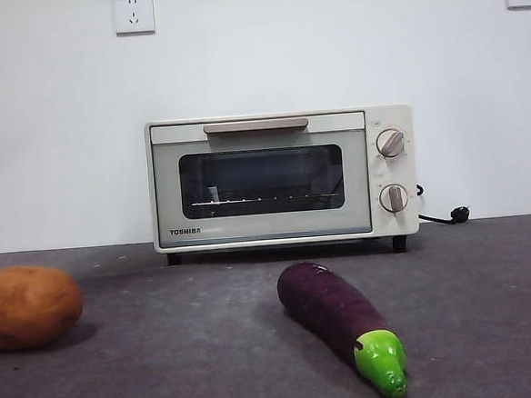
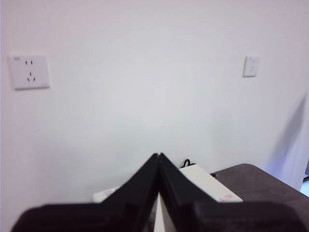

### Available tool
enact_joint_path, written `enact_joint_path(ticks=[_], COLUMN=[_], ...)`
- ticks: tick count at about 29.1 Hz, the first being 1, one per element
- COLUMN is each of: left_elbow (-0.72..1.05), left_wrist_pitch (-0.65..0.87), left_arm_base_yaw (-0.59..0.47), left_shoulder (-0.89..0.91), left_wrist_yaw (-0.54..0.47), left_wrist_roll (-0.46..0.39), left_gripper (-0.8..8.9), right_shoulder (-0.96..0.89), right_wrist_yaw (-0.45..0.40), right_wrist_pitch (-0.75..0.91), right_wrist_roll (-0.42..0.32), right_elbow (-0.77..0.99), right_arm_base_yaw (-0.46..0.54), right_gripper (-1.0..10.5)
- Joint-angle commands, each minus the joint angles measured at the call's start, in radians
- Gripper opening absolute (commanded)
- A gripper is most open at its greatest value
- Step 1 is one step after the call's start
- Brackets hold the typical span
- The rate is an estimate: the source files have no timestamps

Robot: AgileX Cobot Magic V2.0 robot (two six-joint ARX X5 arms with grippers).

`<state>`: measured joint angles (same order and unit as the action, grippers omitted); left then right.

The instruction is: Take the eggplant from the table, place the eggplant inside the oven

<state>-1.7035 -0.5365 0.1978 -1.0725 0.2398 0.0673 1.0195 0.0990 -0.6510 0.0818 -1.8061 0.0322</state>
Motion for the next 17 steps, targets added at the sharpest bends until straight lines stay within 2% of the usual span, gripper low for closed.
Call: enact_joint_path(ticks=[1,7,17], left_elbow=[-0.03,-0.04,-0.04], left_wrist_pitch=[-0.013,-0.017,-0.016], left_arm_base_yaw=[0.003,0.004,0.008], left_shoulder=[-0.018,-0.034,-0.041], left_wrist_yaw=[0.003,0.003,0.004], left_wrist_roll=[-0.019,-0.019,-0.019], left_gripper=[-0.05,-0.05,-0.05], right_shoulder=[0.024,0.046,0.058], right_wrist_yaw=[0.008,0.105,0.111], right_wrist_pitch=[-0.026,-0.032,-0.056], right_wrist_roll=[-0.003,-0.003,-0.004], right_elbow=[-0.049,-0.1,-0.133], right_arm_base_yaw=[0.0,0.0,0.0], right_gripper=[-0.1,-0.1,0.0])
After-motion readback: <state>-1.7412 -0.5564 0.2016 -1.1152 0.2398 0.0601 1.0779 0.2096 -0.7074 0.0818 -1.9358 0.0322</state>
